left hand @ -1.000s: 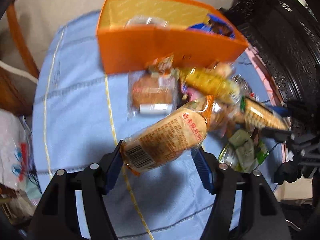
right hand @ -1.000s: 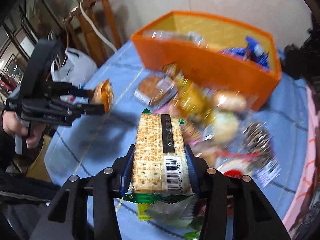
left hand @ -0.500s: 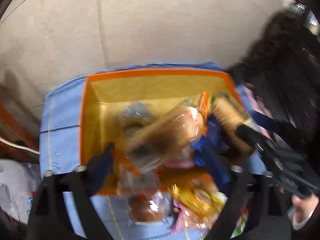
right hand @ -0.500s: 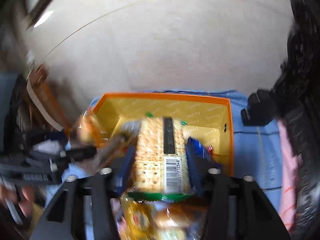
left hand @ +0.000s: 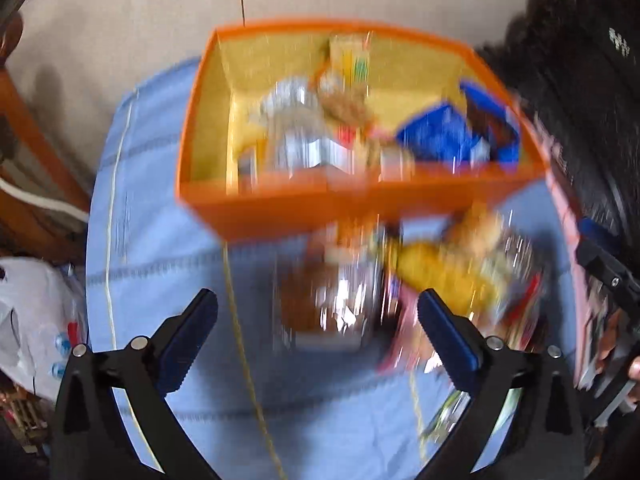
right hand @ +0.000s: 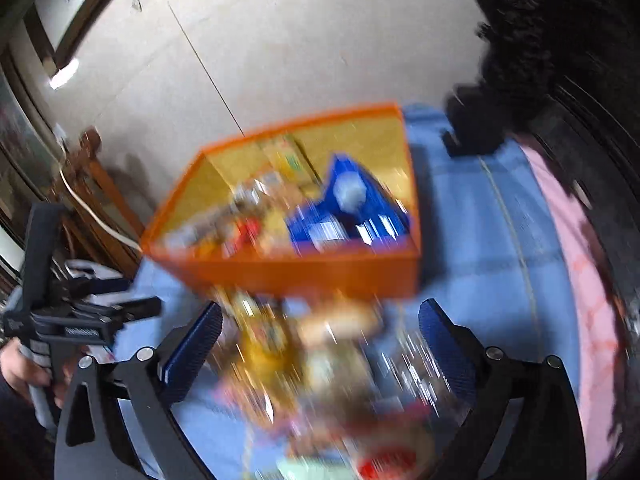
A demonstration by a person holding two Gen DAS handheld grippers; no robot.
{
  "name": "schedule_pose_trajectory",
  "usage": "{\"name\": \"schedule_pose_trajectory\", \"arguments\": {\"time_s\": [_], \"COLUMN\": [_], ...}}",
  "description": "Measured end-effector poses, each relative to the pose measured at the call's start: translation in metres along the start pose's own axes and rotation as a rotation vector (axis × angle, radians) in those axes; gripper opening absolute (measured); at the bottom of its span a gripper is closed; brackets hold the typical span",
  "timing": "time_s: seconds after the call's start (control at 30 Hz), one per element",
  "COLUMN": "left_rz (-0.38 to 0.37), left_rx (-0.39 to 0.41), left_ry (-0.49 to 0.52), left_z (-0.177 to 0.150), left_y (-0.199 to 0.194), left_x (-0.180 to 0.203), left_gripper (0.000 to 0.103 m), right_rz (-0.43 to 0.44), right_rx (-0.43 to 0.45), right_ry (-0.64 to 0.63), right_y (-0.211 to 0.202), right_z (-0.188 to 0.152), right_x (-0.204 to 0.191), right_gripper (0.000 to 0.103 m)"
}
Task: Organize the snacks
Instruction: 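Carry the bread pack and cracker pack into the orange box and release both, then grasp the yellow-green snack bag with the left gripper while the right grasps the pale green bag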
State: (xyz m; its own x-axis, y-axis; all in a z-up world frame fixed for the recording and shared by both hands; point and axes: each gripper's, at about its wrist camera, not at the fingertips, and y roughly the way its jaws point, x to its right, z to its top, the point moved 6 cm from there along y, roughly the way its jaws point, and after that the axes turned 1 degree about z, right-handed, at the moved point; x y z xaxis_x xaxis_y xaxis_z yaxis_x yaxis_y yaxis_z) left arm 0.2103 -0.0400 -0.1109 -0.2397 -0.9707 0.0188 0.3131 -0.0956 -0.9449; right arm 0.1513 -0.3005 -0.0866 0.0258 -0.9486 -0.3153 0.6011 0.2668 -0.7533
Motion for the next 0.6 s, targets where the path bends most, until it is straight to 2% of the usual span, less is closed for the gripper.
{"name": "schedule_pose_trajectory", "arguments": {"time_s": [0.17,0.3,0.37,0.5,0.6], "left_rz": [-0.028,-0.070,-0.082,-0.079,-0.075], "left_rx": [-0.099,-0.189,-0.224,-0.243,-0.234], "left_ry": [-0.047,-0.139,-0.169,-0.166,-0.158], "left_z": [-0.071,-0.133,-0.159,-0.184,-0.191], "left_y": [0.017,0.032,0.037,0.036,0.030], "left_x": [0.000,-0.006,-0.008,-0.007,-0.004], "left_gripper": [0.098,0.098,0.098,0.098,0.098], "right_rz": [-0.052,-0.078,-0.061,-0.058,-0.146], "right_rx": [-0.113,-0.178,-0.195,-0.208,-0.202], "right_ry": [-0.018,-0.081,-0.104,-0.133,-0.162], "right_y": [-0.011,-0.020,-0.021,-0.011,0.006], "right_z": [-0.071,-0.122,-0.142,-0.159,-0.160], "right_x": [0.012,0.000,-0.012,-0.035,-0.040], "right_gripper": [0.099,0.099,0.099,0.099,0.098]}}
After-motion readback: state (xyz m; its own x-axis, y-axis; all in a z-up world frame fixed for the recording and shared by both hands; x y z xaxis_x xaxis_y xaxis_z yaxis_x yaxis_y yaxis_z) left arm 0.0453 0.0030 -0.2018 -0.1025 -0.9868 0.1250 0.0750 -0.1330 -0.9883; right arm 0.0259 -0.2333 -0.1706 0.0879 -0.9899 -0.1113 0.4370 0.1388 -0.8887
